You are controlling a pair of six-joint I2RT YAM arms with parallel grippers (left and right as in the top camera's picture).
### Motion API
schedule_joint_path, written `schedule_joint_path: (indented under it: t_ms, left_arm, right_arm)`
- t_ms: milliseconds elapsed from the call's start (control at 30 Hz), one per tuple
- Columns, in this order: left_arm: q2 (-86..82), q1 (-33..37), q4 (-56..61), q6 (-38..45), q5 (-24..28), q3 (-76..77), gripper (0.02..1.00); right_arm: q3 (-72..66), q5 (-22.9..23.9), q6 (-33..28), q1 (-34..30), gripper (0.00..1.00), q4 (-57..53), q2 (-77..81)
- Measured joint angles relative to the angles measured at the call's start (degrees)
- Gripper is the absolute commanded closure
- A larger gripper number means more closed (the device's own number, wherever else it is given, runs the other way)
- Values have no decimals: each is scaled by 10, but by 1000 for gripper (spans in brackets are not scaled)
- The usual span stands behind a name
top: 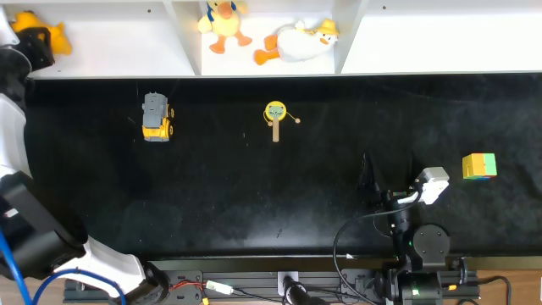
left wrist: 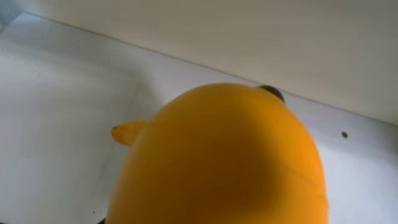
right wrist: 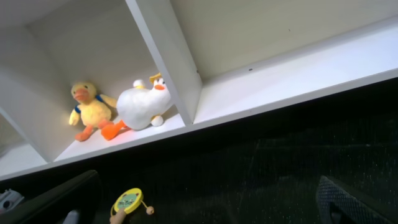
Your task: Store Toys
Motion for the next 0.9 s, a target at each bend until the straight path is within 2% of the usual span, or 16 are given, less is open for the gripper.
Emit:
schedule_joint_path:
  t_ms: [267, 767, 833, 900]
  left_arm:
    - [0, -29, -16, -19, -69, 2, 702]
    - [21, -29, -25, -19, -74, 6, 682]
    - [22, -29, -26, -19, -74, 6, 638]
    - [24, -29, -25, -20, -74, 8, 527]
  right_arm:
    - [0, 0, 0, 0, 5, 0, 0]
    - [0, 0, 0, 0, 5, 0, 0]
    - [0, 0, 0, 0, 5, 0, 0]
    - [0, 0, 0, 0, 5, 0, 0]
